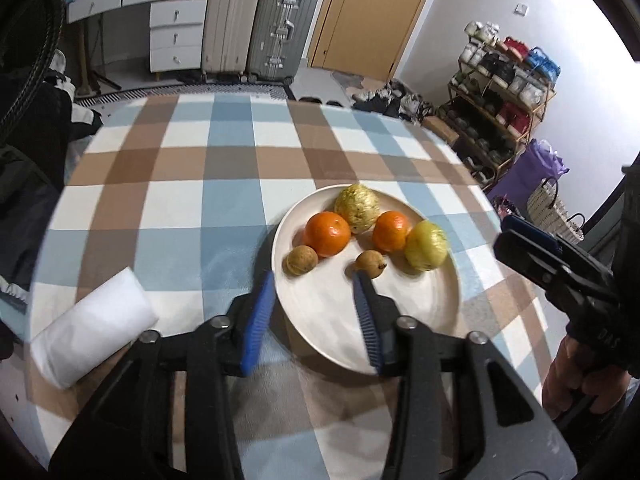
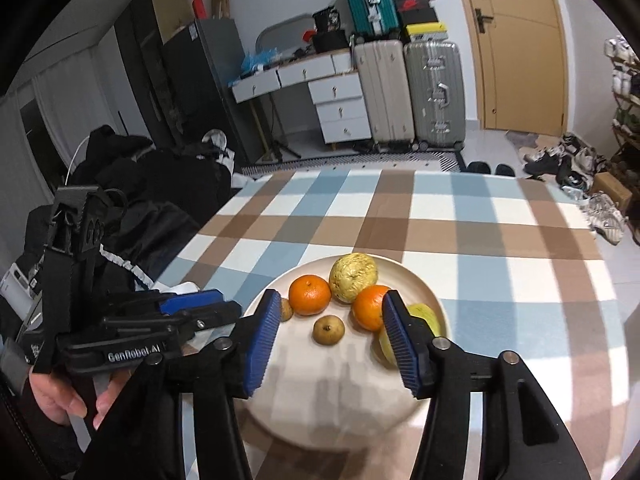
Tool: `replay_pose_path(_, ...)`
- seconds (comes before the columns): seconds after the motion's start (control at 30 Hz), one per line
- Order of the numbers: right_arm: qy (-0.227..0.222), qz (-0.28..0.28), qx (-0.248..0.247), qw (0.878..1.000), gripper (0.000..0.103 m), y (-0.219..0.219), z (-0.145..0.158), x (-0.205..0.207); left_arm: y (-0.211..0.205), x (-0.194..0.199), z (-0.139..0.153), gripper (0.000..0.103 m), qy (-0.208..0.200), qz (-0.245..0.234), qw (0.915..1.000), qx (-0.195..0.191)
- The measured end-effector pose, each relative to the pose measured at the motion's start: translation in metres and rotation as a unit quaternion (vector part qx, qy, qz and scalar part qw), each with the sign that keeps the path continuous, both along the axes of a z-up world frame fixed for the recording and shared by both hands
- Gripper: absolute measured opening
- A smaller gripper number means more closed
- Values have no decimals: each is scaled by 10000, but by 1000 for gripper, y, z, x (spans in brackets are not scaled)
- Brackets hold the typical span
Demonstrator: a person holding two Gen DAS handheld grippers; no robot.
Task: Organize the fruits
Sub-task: 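Withdraw both tools from the plate toward the plums and tomatoes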
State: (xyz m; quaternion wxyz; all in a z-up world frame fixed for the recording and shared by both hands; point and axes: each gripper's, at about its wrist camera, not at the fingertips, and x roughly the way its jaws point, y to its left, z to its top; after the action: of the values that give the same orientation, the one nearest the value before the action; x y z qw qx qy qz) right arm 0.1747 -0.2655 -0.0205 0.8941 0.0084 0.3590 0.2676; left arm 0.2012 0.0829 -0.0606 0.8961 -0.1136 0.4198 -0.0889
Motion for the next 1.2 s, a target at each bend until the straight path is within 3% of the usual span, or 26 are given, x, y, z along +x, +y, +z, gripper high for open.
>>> replay_pose_path(0.07,-101,-60,24,9999,59,-8,8,-13,-1,-14,10,53,-130,23,9999,16)
replay_pose_path(0.2,-324,-201,193,9991,70,-24,24,-46,-10,-47,29,61,-353,-28,9993,107)
replay_pose_path(0.33,-548,-250,365,9975,84,-35,37,-79,-15,-77,42,81,-535,18,9983,213)
replay_pose_path(0.5,-801,-152,416,9958,92,-38,48,-120,-23,-109,46,83,-652,17,9970,408)
replay_pose_path(0.57,-878,-159,431,9951,99,-39,49,-134,-25,-120,44,84,-597,38,9972,448)
replay_pose_path(0.8,-921,-153,438,9947,103,-43,41,-174,-30,-154,33,85,-481,66,9980,416)
replay_pose_path(1.0,-775,-241,371,9960,103,-49,30,-197,-36,-174,24,100,-544,122,9977,389)
replay_pose_path(1.2,-585,-485,426,9962,103,-65,15,-216,-41,-188,10,101,-439,124,9982,391)
